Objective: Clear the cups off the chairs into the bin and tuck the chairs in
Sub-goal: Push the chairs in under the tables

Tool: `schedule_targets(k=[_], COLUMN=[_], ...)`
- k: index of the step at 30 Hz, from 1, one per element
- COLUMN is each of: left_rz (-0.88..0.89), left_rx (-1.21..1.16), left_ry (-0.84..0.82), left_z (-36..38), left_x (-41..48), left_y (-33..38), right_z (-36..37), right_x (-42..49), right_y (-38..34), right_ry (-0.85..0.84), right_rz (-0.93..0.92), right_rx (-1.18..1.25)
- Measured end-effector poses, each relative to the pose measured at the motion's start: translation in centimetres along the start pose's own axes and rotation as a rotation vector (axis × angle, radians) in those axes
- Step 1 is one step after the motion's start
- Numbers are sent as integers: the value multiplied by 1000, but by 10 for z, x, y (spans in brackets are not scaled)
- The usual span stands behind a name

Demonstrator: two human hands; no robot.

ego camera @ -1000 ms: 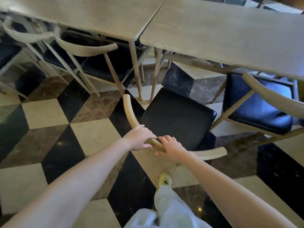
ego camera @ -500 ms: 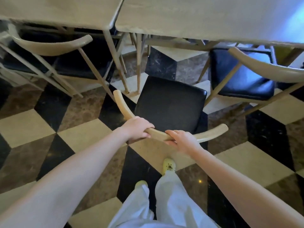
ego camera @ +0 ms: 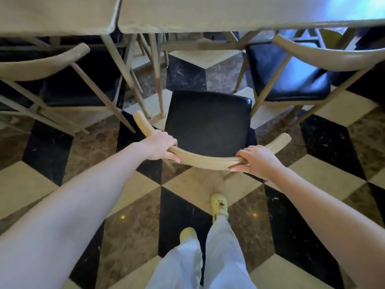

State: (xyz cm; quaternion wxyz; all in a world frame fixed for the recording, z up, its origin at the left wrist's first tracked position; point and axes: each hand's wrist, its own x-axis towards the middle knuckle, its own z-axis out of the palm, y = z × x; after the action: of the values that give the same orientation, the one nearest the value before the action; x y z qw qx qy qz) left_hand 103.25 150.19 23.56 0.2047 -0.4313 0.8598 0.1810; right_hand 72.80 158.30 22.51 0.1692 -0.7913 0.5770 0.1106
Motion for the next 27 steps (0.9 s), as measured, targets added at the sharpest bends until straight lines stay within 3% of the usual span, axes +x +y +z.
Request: schedule_targets(k=[11, 27], left_rz=[-14, -114], left_rx=[-127, -236], left_ry=[58, 124], left_z=[-40, -77], left_x=[28, 117], left_y=[-31, -86], right_z=[-41, -114], right_x=[42, 174], right_y=[15, 83], right_ry=[65, 32], right_rz=[11, -148], right_rx=[17, -87])
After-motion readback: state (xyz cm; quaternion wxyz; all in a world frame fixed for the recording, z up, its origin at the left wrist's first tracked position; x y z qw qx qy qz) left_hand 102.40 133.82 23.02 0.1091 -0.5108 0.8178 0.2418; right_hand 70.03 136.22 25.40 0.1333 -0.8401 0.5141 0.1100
